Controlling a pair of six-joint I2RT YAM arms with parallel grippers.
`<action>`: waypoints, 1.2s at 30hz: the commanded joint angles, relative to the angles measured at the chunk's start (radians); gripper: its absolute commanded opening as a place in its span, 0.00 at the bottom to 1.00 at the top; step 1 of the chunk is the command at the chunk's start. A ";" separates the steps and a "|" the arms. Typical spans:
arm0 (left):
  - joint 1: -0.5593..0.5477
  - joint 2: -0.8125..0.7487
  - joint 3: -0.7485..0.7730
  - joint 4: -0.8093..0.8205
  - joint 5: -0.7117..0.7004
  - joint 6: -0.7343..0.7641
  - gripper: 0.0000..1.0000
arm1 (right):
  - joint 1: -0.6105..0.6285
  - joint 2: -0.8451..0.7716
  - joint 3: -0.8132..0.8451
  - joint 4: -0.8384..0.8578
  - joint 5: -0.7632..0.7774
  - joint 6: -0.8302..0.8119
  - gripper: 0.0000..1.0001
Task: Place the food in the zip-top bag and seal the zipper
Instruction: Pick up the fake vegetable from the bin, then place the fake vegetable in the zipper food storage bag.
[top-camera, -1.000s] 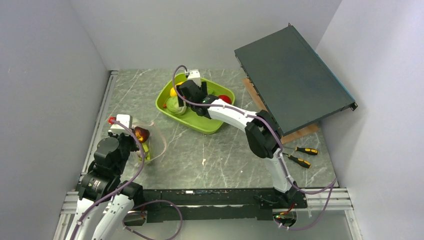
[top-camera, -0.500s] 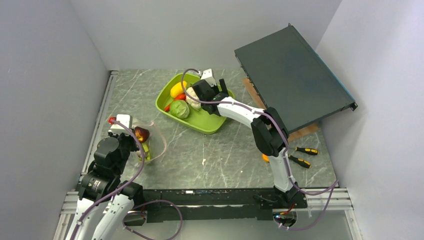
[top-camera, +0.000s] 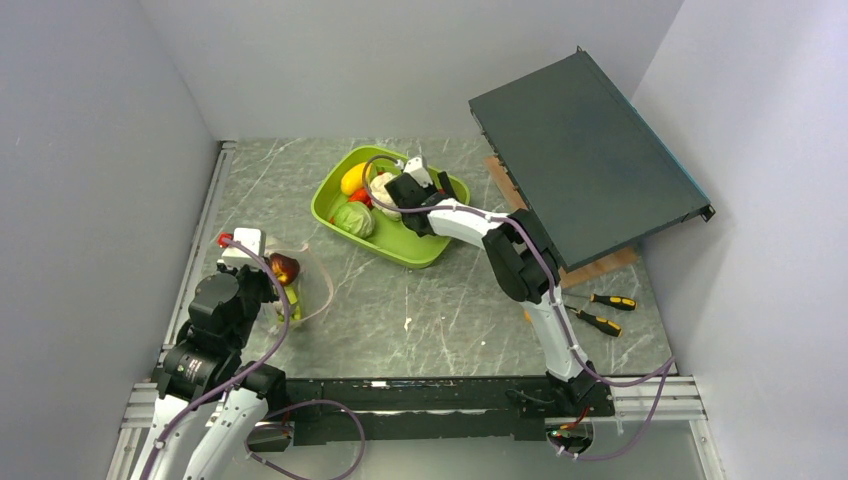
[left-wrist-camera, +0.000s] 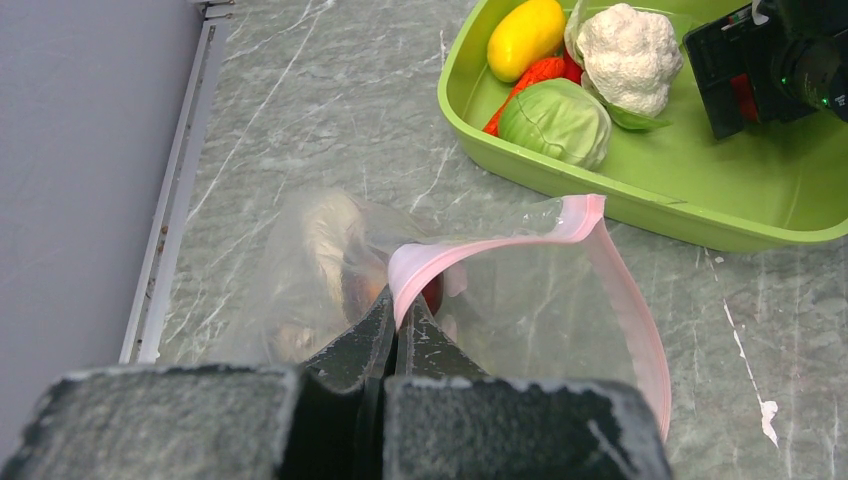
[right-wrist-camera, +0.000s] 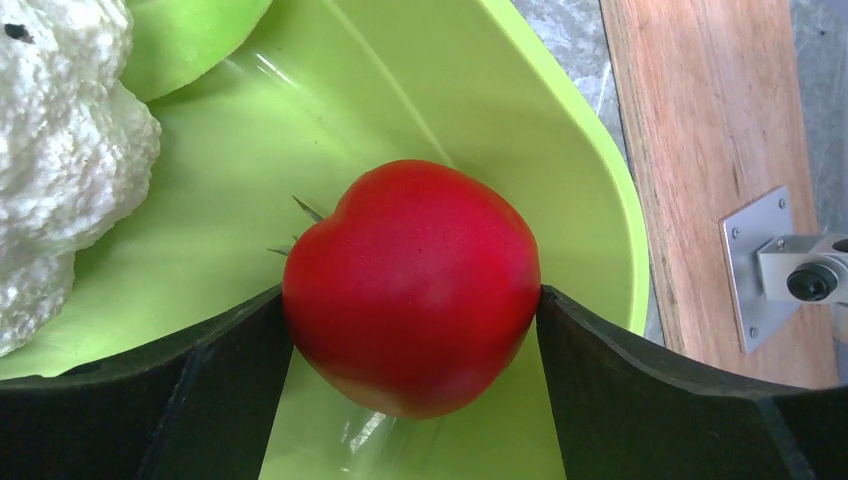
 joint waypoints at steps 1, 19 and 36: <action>-0.001 0.009 0.008 0.046 0.002 -0.010 0.00 | -0.003 -0.019 0.035 -0.001 0.009 0.011 0.83; -0.001 0.007 0.008 0.046 0.002 -0.009 0.00 | 0.042 -0.539 -0.328 0.259 -0.401 0.066 0.00; -0.001 0.021 0.037 0.021 0.071 -0.049 0.00 | 0.391 -0.784 -0.578 0.733 -1.129 0.099 0.00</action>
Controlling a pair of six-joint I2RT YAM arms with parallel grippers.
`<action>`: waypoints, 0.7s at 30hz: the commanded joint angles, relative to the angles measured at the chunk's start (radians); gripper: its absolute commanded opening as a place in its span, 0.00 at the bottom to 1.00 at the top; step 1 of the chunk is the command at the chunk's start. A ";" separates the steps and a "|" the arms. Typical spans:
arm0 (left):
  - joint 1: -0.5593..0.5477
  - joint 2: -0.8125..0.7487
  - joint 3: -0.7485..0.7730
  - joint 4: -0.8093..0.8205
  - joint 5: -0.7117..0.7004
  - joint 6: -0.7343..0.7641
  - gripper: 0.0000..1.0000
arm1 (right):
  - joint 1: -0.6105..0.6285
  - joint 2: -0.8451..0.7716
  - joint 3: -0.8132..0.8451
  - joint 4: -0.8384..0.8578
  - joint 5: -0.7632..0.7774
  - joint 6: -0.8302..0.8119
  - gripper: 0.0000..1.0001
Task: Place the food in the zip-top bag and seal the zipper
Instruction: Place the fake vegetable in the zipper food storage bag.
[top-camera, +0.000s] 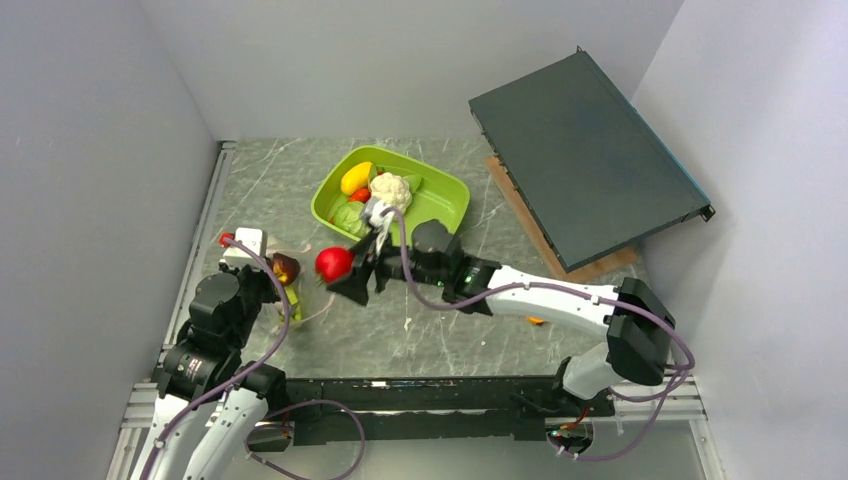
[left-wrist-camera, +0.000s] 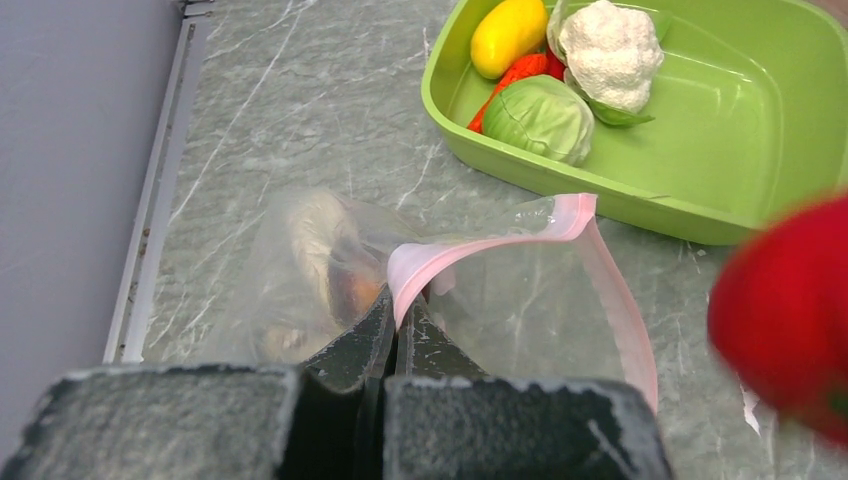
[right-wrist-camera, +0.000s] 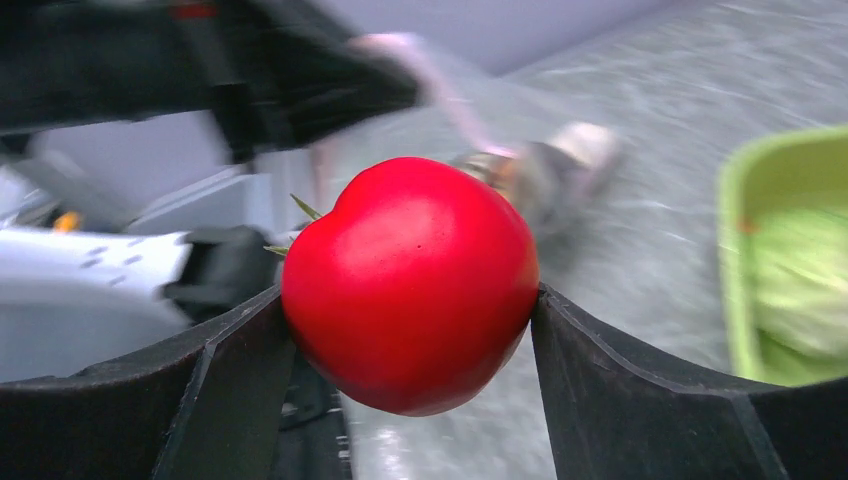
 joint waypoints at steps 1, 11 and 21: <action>-0.001 0.032 0.063 -0.007 0.060 -0.072 0.00 | 0.099 0.032 0.110 0.068 -0.072 -0.043 0.00; -0.001 0.241 0.471 -0.239 0.317 -0.367 0.00 | 0.123 -0.062 0.135 -0.026 0.069 -0.011 0.00; -0.001 0.171 0.294 -0.202 0.289 -0.502 0.00 | 0.126 -0.163 0.198 -0.219 0.091 -0.017 0.00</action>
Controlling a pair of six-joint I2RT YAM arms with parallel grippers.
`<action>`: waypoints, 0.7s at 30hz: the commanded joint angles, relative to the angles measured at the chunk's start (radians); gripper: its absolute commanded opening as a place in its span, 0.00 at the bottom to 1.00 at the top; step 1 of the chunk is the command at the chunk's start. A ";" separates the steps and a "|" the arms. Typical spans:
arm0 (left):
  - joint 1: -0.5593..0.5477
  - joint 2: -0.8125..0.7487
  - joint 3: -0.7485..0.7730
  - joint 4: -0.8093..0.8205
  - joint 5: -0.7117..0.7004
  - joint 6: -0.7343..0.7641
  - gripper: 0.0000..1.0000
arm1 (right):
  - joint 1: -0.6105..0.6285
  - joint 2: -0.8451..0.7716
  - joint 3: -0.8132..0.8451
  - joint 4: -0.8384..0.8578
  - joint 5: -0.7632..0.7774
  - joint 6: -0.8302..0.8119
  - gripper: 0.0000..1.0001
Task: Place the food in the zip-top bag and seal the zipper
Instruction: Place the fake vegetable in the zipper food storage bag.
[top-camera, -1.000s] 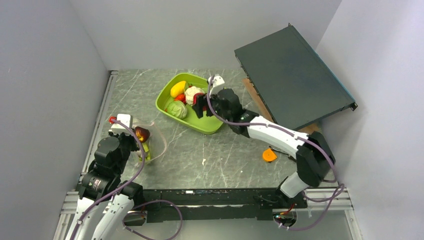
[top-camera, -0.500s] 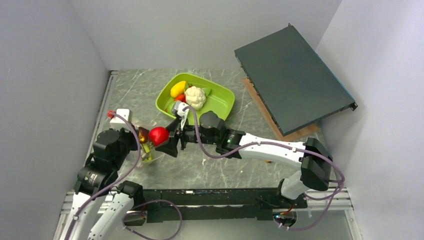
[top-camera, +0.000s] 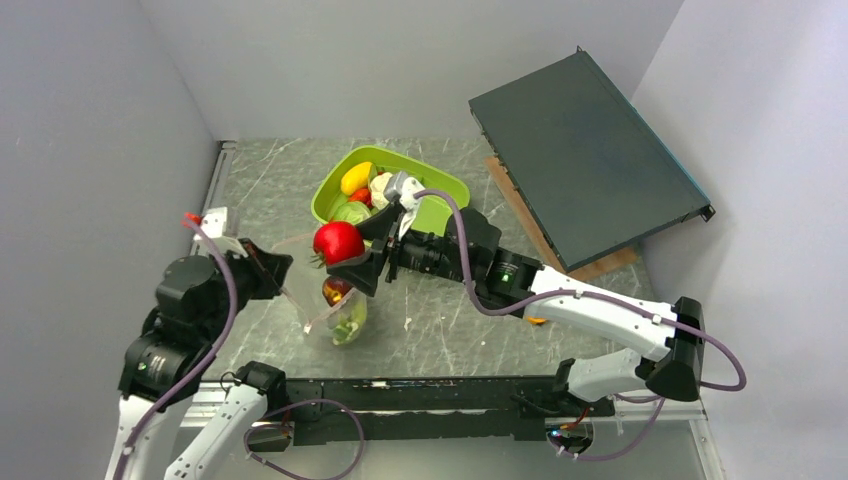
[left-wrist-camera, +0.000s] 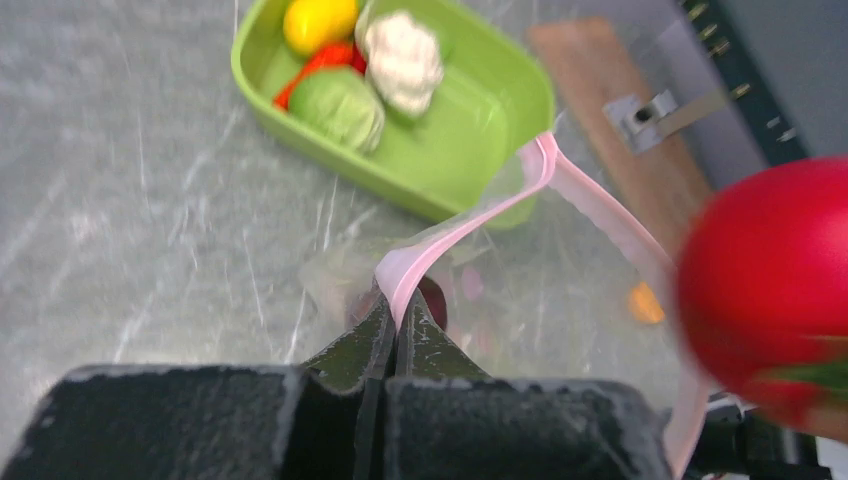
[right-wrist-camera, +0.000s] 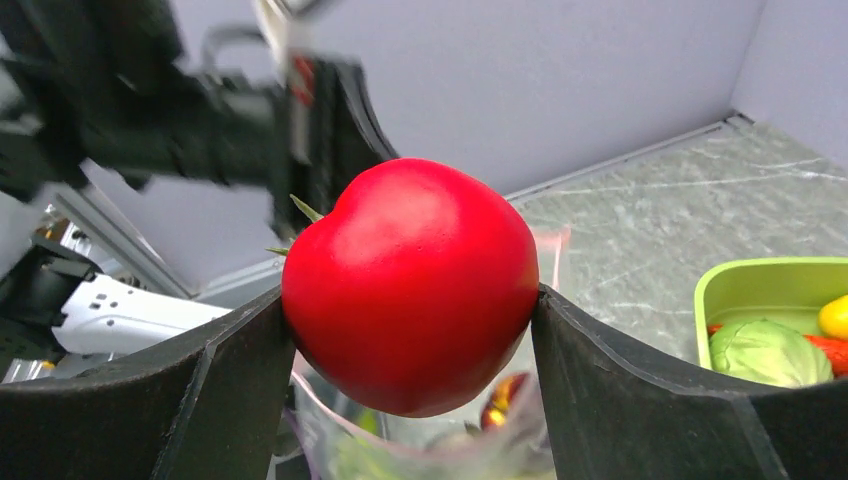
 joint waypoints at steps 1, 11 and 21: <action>0.000 -0.002 -0.113 0.042 0.043 -0.081 0.00 | 0.004 0.005 0.063 -0.098 0.029 -0.003 0.00; 0.000 -0.001 -0.082 0.027 0.062 -0.087 0.00 | 0.096 0.043 0.111 -0.241 0.156 -0.067 0.00; 0.000 0.034 -0.045 0.045 0.119 -0.115 0.00 | 0.193 0.080 0.173 -0.309 0.290 -0.160 0.21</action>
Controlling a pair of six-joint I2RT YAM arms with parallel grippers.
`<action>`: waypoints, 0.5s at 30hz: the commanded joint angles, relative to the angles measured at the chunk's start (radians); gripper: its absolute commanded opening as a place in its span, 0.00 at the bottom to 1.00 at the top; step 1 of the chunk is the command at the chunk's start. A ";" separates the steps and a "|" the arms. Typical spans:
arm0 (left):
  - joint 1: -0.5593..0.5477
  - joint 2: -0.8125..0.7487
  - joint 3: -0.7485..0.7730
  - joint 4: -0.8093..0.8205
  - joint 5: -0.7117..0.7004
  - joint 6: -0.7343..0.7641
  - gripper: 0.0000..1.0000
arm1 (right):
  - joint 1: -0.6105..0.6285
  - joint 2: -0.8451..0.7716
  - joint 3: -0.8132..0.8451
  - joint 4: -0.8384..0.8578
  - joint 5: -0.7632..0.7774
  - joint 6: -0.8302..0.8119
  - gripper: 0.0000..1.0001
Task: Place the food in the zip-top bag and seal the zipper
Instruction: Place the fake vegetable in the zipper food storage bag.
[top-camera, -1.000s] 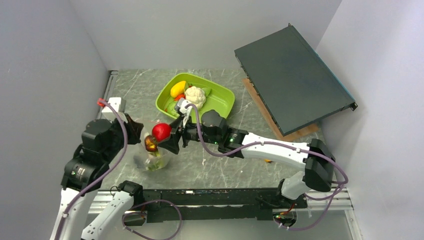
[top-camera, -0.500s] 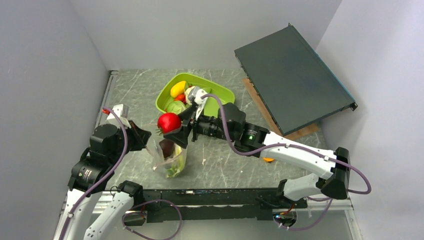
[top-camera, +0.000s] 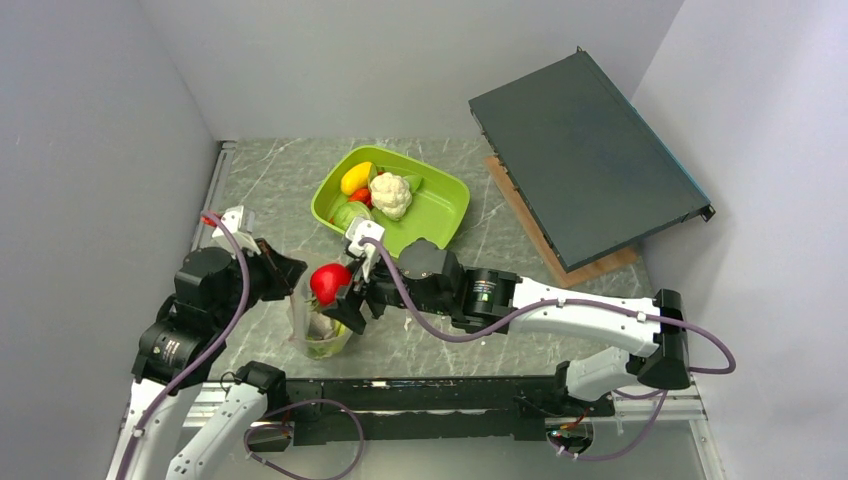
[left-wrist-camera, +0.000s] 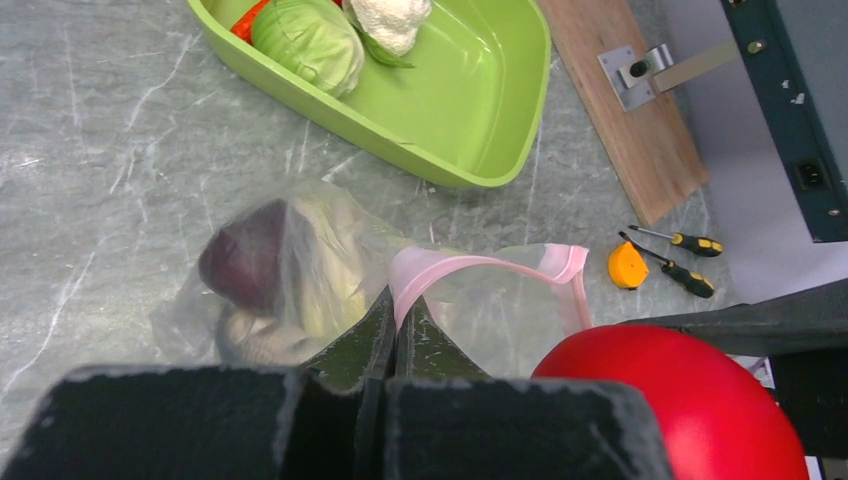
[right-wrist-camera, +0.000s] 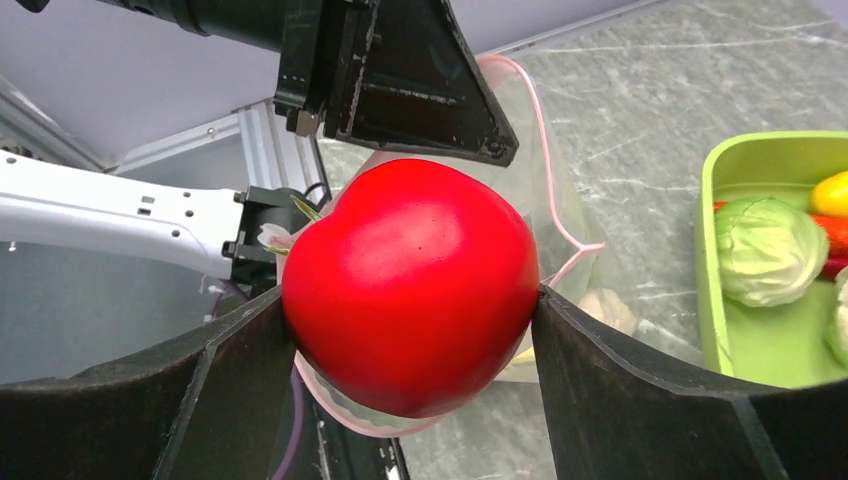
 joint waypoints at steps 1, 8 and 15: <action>0.000 0.016 0.067 0.055 0.045 -0.032 0.00 | 0.034 0.025 0.091 -0.015 0.107 -0.069 0.27; 0.000 0.033 0.101 0.057 0.082 -0.048 0.00 | 0.047 0.126 0.193 -0.100 0.256 -0.087 0.77; 0.000 0.041 0.131 0.043 0.063 -0.040 0.00 | 0.057 0.159 0.243 -0.151 0.392 -0.081 0.99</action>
